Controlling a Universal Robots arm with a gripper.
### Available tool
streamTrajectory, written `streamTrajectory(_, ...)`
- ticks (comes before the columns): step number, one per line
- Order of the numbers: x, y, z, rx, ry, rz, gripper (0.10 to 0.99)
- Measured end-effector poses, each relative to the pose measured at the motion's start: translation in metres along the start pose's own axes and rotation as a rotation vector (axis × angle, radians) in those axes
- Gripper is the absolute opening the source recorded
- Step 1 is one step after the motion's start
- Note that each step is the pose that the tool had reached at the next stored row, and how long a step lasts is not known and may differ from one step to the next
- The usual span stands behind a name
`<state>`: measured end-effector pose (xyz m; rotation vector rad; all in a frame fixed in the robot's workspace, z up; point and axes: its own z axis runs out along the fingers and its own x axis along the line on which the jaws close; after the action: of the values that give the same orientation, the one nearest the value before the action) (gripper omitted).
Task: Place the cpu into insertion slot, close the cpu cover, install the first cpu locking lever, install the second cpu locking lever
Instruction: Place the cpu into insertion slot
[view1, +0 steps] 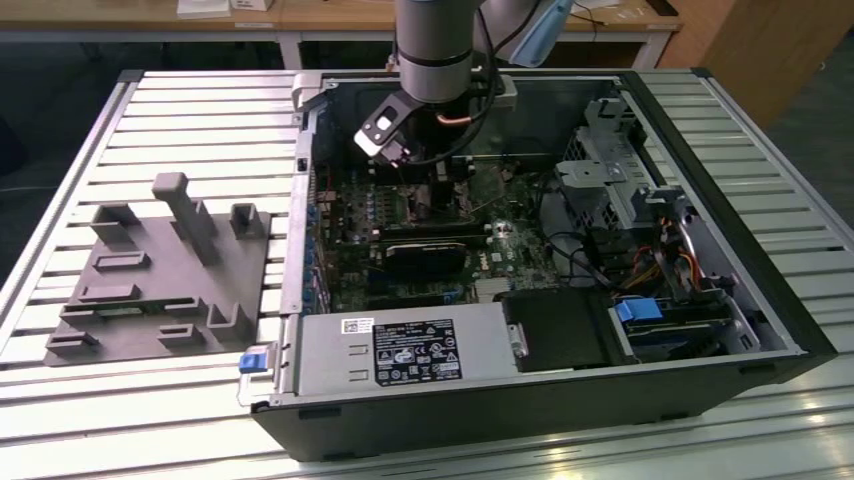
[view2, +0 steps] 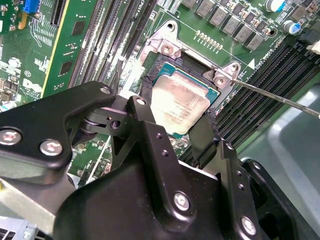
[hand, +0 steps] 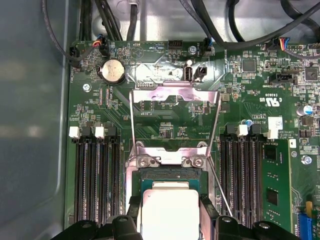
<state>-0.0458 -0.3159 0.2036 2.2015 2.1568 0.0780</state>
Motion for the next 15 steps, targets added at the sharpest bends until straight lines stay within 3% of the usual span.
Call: streamTrajectory(15, -0.0005, 0.0007, 0.0039, 0.000, 0.0000, -0.002, 0.541)
